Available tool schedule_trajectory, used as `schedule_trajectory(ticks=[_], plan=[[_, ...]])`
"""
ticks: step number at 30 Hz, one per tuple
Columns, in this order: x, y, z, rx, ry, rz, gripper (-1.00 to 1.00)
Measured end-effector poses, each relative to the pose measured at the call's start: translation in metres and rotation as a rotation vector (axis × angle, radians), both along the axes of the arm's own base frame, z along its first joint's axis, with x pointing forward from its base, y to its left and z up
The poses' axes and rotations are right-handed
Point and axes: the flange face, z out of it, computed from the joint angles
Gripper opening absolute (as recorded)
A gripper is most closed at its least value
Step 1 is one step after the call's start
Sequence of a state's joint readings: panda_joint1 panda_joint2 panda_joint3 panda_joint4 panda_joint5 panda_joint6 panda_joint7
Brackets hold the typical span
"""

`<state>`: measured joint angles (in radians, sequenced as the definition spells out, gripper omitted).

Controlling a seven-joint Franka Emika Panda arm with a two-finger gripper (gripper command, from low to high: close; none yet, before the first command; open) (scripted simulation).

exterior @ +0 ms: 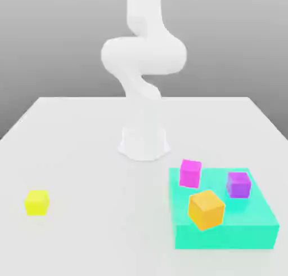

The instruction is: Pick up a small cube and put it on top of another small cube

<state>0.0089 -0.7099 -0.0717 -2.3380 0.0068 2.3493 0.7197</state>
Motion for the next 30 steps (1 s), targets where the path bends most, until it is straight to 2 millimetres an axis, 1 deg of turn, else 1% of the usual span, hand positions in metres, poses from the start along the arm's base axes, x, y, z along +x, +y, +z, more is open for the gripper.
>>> schedule_trajectory(ticks=[2,5,8,11,13,16,17,18,20,22,23,24,30], plan=[[0.023,-0.027,-0.043,0.001,0.065,0.01,0.0],[0.045,-0.066,-0.108,0.002,0.156,0.021,0.0],[0.055,-0.103,-0.174,0.004,0.244,0.027,0.0],[0.051,-0.138,-0.24,0.004,0.332,0.029,0.0],[0.042,-0.16,-0.284,0.003,0.391,0.029,0.0],[0.018,-0.19,-0.345,0.0,0.481,0.027,0.0],[0.008,-0.199,-0.365,-0.001,0.512,0.024,0.0],[-0.007,-0.213,-0.384,0.001,0.543,0.009,0.0],[-0.032,-0.227,-0.419,-0.005,0.606,0.011,0.0],[-0.062,-0.241,-0.45,-0.011,0.671,0.009,0.0],[-0.073,-0.244,-0.463,-0.015,0.696,0.013,0.0],[-0.078,-0.247,-0.472,-0.019,0.708,0.015,0.0],[-0.083,-0.25,-0.517,-0.027,0.721,0.018,0.0]])
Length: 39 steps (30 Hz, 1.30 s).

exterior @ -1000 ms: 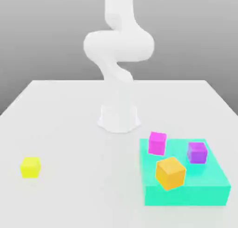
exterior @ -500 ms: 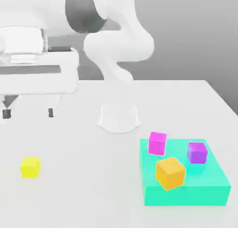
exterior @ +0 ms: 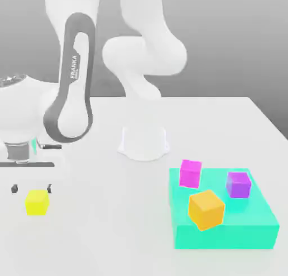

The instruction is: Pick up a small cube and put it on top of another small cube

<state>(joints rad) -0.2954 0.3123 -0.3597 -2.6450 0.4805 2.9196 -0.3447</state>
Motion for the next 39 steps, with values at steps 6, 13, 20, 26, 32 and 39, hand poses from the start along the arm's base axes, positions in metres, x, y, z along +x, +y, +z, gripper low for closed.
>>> schedule_trajectory(ticks=[6,13,20,26,32,39], plan=[[-0.002,0.002,-0.021,0.007,0.001,-0.003,-1.0],[0.0,0.0,0.0,0.002,0.001,0.0,-1.0],[0.016,0.02,0.048,0.021,-0.004,0.037,-1.0],[0.119,0.205,0.096,0.075,-0.007,0.422,-1.0],[0.125,0.367,0.157,0.04,0.005,0.688,-1.0],[0.114,0.416,0.117,0.01,0.005,0.771,1.0]])
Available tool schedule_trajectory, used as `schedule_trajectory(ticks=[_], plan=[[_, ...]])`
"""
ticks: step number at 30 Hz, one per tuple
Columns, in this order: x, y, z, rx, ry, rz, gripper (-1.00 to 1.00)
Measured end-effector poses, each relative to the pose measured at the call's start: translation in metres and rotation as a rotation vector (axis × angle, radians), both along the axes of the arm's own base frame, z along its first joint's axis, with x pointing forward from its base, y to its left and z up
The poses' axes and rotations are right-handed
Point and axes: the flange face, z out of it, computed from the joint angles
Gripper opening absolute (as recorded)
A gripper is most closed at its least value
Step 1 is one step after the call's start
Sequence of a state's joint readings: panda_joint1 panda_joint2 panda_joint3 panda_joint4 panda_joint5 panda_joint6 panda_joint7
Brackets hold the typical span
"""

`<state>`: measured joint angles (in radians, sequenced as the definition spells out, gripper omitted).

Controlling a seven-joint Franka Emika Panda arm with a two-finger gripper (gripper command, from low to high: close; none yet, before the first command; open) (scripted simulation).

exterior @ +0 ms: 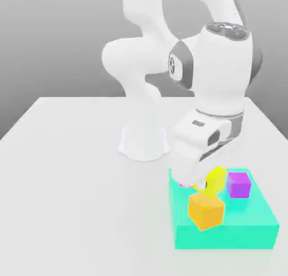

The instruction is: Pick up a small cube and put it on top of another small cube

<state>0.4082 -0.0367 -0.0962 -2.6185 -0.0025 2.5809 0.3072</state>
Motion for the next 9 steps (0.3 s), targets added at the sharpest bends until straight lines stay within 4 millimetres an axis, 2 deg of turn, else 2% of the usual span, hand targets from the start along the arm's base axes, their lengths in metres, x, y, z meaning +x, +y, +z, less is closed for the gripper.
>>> schedule_trajectory(ticks=[5,7,9], plan=[[0.0,0.0,-0.005,-0.001,-0.001,-0.001,1.0],[0.001,0.0,0.009,-0.001,-0.001,-0.001,1.0],[0.001,0.0,0.035,-0.001,-0.001,-0.001,1.0]])
